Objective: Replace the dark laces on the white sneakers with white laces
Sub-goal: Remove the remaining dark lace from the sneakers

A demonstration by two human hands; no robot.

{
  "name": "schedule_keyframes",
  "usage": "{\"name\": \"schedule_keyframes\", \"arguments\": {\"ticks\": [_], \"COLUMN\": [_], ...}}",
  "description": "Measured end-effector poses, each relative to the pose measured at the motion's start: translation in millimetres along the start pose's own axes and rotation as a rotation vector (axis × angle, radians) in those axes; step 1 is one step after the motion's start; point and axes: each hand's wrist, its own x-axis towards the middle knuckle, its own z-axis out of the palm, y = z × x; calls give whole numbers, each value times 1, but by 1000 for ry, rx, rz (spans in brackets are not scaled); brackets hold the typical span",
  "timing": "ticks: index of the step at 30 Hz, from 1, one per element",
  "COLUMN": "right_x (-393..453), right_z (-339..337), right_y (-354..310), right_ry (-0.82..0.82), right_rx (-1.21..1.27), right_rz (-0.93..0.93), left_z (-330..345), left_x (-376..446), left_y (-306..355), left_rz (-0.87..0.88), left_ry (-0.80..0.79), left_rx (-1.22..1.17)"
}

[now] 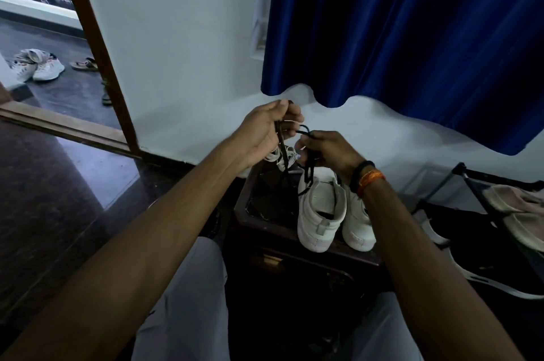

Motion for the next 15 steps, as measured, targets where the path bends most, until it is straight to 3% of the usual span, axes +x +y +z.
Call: {"name": "schedule_keyframes", "arguments": {"ticks": [7, 12, 15], "right_x": [-1, -2, -3], "right_z": [15, 17, 21], "right_y": [6, 4, 3], "right_ry": [-150, -218, -255], "right_rx": [331, 466, 574], "right_rz": [-16, -5, 11], "left_z": [13, 19, 19], "left_x": [1, 1, 4], "left_y": [14, 24, 26], "left_rz": [90, 112, 132], "left_ry": [-24, -138, -96], "left_rx": [0, 6, 33]}}
